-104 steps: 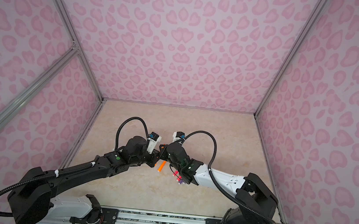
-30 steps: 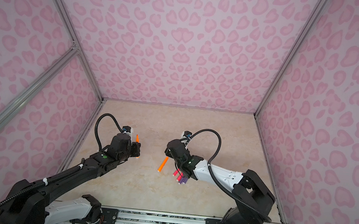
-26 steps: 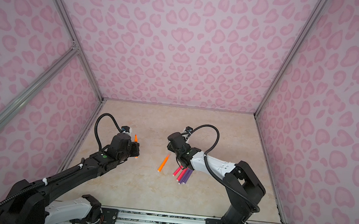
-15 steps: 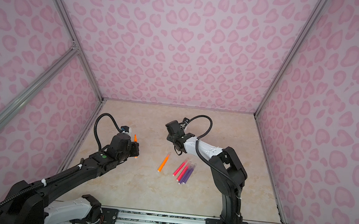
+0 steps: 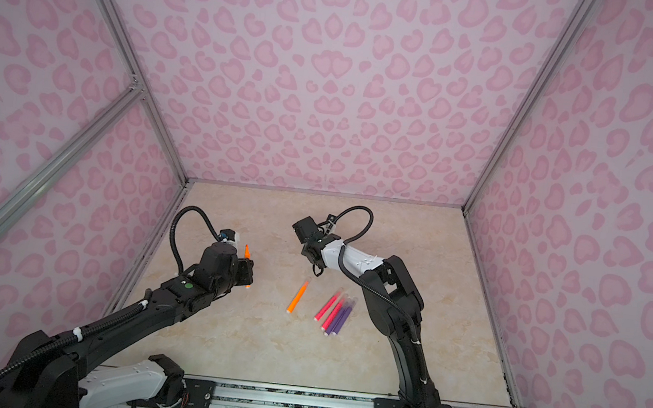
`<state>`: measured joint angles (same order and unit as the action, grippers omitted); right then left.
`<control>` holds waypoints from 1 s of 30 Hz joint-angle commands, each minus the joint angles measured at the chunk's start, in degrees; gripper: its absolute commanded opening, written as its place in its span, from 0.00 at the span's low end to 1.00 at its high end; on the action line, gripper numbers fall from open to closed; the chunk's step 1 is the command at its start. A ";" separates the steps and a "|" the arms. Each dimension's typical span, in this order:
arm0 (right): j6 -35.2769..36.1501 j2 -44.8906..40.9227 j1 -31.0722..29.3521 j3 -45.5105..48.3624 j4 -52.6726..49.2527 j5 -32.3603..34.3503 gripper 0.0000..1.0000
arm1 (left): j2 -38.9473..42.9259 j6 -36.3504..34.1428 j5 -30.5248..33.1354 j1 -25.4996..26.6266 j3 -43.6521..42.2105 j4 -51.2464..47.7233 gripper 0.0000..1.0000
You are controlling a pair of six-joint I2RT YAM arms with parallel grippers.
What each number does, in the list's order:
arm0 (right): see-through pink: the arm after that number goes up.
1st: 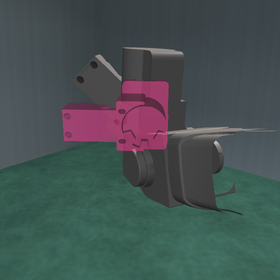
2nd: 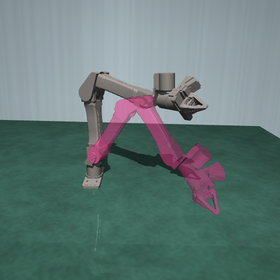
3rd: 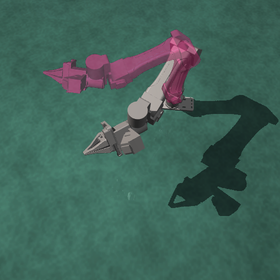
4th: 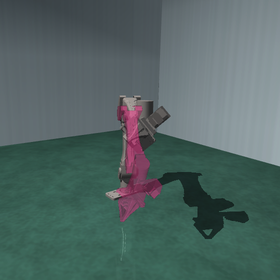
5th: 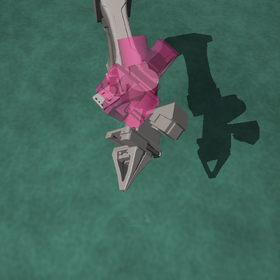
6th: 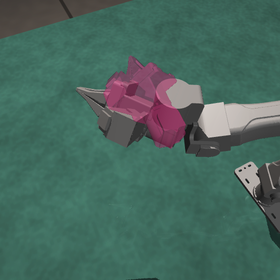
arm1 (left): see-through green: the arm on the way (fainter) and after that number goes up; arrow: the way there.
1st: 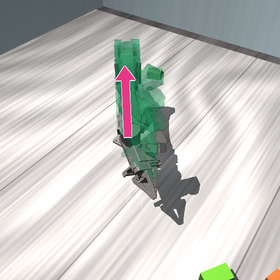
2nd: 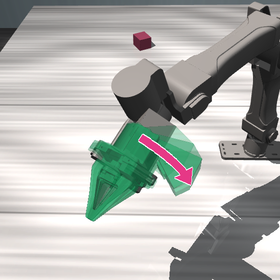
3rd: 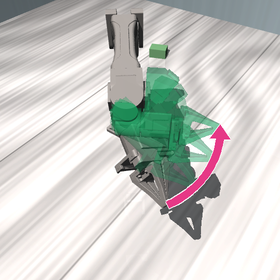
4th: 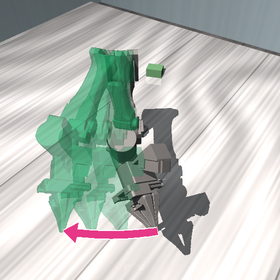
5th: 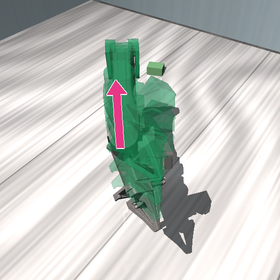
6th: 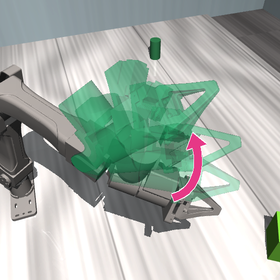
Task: Insert the pens into the pen caps
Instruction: 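Open the right gripper and move it toward a pale cap on the table, then grasp the pale cap with the right gripper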
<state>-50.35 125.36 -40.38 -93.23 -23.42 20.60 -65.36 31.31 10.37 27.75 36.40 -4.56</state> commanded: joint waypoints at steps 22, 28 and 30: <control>-0.28 0.10 -0.93 2.87 -0.18 0.44 0.40 | -1.08 -0.41 -1.78 -0.06 1.18 0.68 0.03; -0.28 0.26 -0.93 3.21 -0.13 0.41 0.38 | -1.17 -0.37 -1.96 -0.05 1.23 0.78 0.03; -0.28 0.37 -0.86 3.23 0.04 0.12 0.38 | -1.17 -0.37 -2.00 -0.06 1.29 0.79 0.03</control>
<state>-50.37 125.49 -41.21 -90.39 -23.51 20.58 -66.41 31.18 8.78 27.75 36.88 -4.56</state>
